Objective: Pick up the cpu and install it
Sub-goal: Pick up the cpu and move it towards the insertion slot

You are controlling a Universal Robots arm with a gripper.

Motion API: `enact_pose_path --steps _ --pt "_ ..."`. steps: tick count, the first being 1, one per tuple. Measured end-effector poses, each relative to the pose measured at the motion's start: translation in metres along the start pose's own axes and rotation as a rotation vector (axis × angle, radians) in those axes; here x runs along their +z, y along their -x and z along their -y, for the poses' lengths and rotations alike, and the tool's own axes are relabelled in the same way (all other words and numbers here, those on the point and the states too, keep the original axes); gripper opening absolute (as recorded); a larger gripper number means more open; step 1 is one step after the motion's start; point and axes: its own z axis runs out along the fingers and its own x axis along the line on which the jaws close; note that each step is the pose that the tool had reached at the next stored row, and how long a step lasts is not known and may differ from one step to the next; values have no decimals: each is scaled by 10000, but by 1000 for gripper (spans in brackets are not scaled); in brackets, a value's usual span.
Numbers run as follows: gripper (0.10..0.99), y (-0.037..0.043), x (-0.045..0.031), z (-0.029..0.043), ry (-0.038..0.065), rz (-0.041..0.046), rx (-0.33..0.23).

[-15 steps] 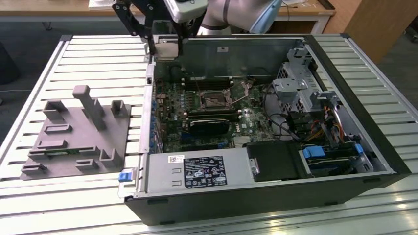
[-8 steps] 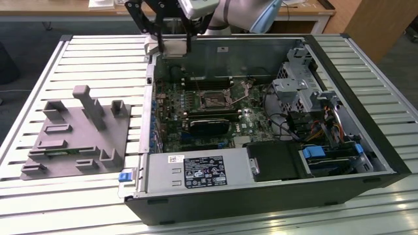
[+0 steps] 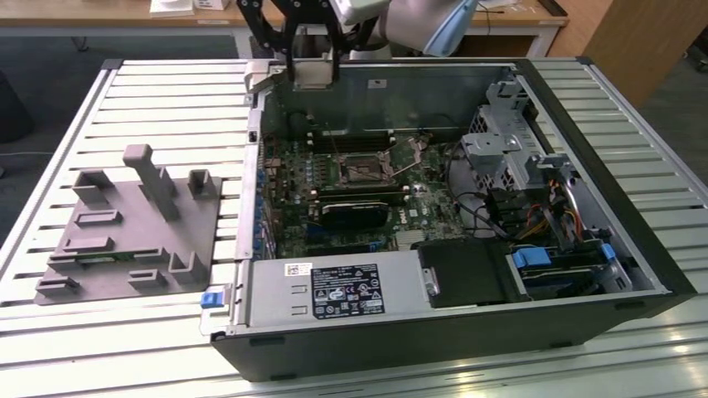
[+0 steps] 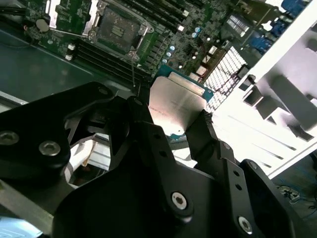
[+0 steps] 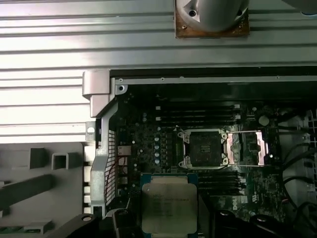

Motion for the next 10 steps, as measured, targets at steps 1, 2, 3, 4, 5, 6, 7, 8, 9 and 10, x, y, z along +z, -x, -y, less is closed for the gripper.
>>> enact_pose_path --steps 1,2,3,4,5,6,7,8,9,10 --pt "541 17 9 -30 0 0 -1" --pt "541 34 18 -59 2 1 -1" --pt "541 49 26 -89 1 0 0" --pt "541 66 35 -119 1 0 0" --pt "541 82 42 -146 0 0 -1" --pt "541 99 50 -172 1 0 -2" --pt "541 115 56 -195 0 -1 -3" --pt "541 132 62 -213 2 0 -2" --pt "541 155 67 -228 1 0 -1" --pt "541 183 70 -240 1 0 0"
